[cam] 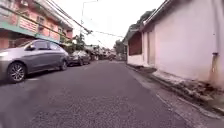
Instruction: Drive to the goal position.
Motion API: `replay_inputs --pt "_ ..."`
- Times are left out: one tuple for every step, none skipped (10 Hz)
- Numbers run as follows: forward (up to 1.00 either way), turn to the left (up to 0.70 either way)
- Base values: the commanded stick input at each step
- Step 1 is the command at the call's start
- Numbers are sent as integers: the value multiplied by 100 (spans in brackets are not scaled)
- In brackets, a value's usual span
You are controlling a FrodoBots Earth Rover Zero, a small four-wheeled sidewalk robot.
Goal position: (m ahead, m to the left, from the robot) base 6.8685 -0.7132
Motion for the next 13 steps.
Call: replay_inputs --pt "100 0" --pt "100 0" --pt "100 0" --pt "100 0" --pt "100 0" --pt "100 0" --pt "100 0" --pt "100 0" --pt "100 -9" --pt "100 -29" --pt "100 -14" --pt "100 0" --pt "100 0"
